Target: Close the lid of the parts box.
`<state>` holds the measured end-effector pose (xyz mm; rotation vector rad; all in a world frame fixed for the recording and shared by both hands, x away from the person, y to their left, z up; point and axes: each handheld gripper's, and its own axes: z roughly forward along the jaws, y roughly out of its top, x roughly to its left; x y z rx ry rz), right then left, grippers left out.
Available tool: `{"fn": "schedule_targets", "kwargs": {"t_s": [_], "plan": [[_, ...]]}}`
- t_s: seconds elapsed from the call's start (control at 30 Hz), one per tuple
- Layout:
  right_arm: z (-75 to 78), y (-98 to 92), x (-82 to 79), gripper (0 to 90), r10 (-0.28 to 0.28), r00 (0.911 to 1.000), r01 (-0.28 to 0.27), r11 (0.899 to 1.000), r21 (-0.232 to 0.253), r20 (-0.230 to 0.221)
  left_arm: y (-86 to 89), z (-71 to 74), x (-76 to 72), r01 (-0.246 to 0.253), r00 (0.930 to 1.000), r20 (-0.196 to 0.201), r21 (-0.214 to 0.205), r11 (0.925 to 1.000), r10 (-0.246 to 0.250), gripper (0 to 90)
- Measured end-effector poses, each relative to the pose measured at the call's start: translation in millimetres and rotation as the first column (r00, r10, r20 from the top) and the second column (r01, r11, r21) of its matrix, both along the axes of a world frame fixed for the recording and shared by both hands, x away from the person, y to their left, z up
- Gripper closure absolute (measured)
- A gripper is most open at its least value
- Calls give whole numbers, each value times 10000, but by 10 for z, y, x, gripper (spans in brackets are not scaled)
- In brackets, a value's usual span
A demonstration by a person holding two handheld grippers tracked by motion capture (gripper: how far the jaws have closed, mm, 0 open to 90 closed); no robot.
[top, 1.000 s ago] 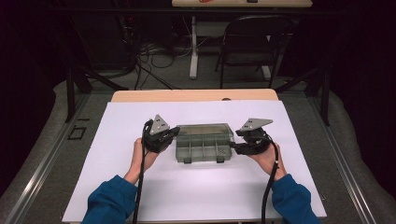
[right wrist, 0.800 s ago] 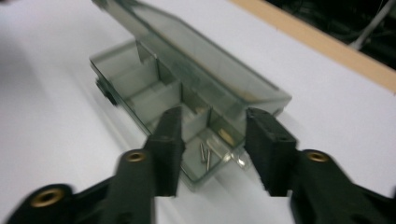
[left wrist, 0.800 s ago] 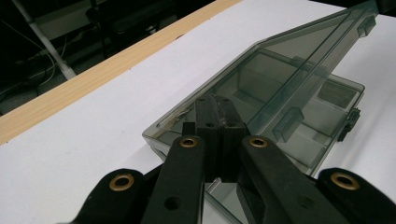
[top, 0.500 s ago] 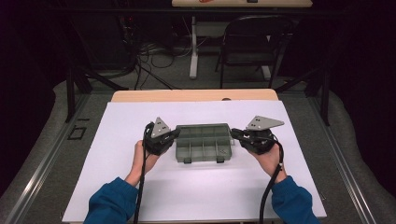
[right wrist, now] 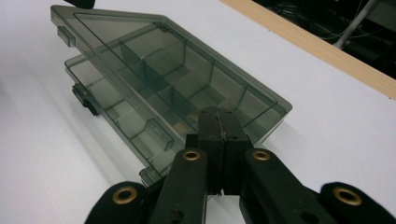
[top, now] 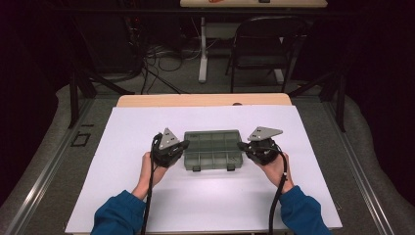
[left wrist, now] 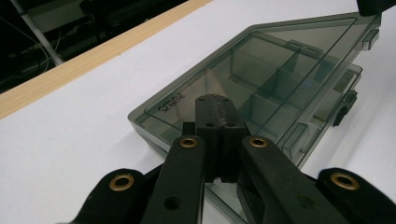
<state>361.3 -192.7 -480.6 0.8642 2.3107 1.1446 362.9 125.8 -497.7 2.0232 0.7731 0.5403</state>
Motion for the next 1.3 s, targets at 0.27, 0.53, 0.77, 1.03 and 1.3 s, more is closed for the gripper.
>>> {"fn": "schedule_targets", "kwargs": {"t_s": [0.27,0.53,0.77,1.03,1.3], "plan": [[-118,76,-6,900,70,9998,-79,9989,-452,-205,27,-128,-45,95,9999,-143,-59,9999,-96,900],[-225,139,-3,900,150,9995,-175,9957,-906,-290,51,-268,-58,235,9990,-377,-73,9997,-238,900],[-324,121,23,900,93,9985,-141,9958,-903,-535,32,-336,-55,271,9982,-539,-12,9996,-271,900],[-364,116,22,900,-38,9972,-40,9946,-1040,-744,10,-378,-74,211,9984,-520,124,9997,-204,900],[-377,108,25,900,-105,9965,35,9965,-834,-833,-37,-413,-102,321,9993,-224,228,9992,-316,900]]}}
